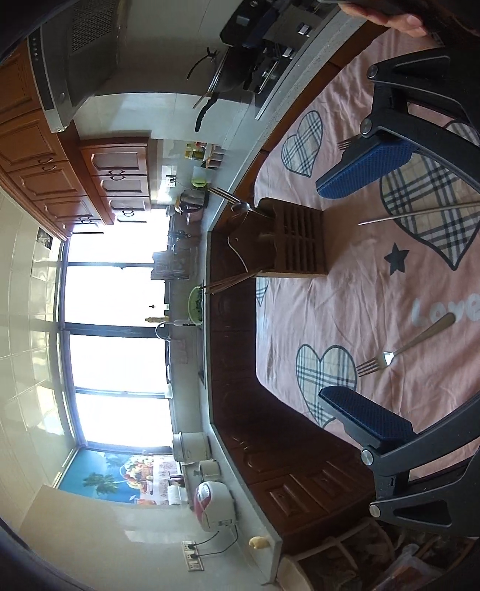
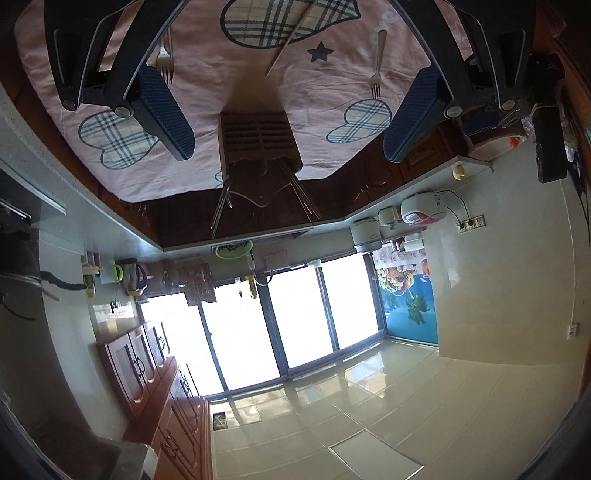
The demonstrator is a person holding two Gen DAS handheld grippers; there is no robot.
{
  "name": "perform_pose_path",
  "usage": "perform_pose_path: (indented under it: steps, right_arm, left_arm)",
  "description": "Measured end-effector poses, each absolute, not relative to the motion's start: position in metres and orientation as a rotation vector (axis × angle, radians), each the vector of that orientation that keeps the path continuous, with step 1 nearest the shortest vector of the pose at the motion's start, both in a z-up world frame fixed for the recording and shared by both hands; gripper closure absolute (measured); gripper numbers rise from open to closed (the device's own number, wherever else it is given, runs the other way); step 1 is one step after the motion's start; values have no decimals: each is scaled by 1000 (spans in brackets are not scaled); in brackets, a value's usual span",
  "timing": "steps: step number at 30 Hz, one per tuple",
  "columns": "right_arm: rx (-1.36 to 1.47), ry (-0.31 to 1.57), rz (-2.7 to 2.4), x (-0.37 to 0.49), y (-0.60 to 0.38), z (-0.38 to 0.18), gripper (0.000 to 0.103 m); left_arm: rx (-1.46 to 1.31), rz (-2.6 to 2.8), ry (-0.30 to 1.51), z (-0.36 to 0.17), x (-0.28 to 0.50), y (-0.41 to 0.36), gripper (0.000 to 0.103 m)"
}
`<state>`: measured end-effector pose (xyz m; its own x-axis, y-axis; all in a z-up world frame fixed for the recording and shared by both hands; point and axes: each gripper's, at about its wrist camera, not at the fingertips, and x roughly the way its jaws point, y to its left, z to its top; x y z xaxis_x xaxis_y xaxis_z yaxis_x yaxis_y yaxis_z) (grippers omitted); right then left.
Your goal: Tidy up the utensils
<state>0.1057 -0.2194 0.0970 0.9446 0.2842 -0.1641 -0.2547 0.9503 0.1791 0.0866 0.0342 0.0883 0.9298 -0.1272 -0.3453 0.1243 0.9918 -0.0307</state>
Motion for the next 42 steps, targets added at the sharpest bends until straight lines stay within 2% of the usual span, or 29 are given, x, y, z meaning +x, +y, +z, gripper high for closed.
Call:
perform_pose_path:
  steps: [4, 10, 18, 24, 42]
  right_arm:
    - [146, 117, 219, 92, -220, 93, 0]
    - [107, 173, 136, 99, -217, 39, 0]
    - [60, 212, 100, 100, -204, -18, 0]
    - [37, 170, 107, 88, -196, -19, 0]
    - [45, 196, 104, 83, -197, -13, 0]
  left_arm:
    - [-77, -113, 374, 67, 80, 37, 1]
    - [-54, -59, 385, 35, 80, 29, 1]
    - [-5, -30, 334, 22, 74, 17, 1]
    - [4, -26, 343, 10, 69, 19, 1]
    - [-9, -26, 353, 22, 61, 24, 1]
